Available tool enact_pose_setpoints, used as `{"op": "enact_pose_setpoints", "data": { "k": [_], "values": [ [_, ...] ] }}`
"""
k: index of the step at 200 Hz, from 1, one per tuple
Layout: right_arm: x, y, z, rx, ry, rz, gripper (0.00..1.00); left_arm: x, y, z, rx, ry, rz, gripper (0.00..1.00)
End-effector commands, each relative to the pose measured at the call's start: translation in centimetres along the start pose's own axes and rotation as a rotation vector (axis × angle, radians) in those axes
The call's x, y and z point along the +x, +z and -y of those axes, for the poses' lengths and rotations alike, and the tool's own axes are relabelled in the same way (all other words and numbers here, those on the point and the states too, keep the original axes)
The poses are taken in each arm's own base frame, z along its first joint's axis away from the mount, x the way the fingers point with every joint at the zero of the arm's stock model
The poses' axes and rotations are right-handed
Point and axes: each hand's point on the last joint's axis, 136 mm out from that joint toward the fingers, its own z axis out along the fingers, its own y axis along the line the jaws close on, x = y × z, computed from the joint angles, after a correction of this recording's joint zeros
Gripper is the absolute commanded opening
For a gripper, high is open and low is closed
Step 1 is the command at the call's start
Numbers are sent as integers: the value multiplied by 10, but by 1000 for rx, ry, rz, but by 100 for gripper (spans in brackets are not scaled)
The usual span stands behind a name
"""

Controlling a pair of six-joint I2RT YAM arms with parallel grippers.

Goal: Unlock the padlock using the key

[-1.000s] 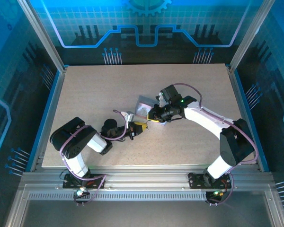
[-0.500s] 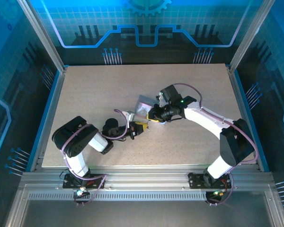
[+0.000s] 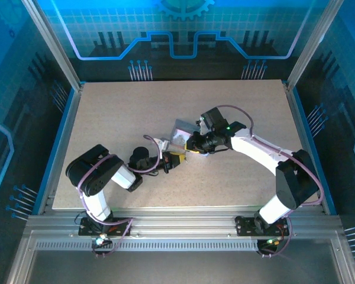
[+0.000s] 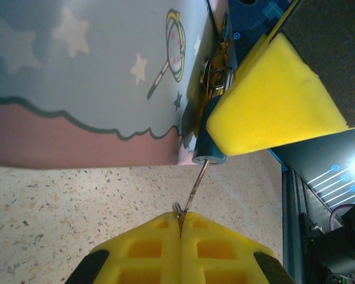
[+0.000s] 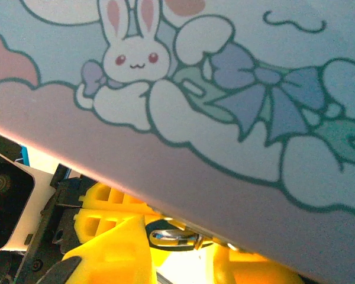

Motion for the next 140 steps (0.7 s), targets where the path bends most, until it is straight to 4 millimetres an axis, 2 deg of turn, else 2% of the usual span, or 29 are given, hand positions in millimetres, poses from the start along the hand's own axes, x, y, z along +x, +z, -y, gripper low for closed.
{"op": "enact_pose_setpoints", "data": {
  "k": [1,46,100,140],
  "values": [
    [-4,-10,-19,-52,-48,44,0,-4,5,3,24,-14,-2,0],
    [-3,-7,-17,-30,-59,42,0,-5,7,5,38,-33,-4,0],
    [0,-4,-5,59,-92,49,0,-16,1,12,97,-83,12,0],
    [1,1,-4,78,-110,46,0,-18,5,16,131,-105,-3,0]
  ]
}}
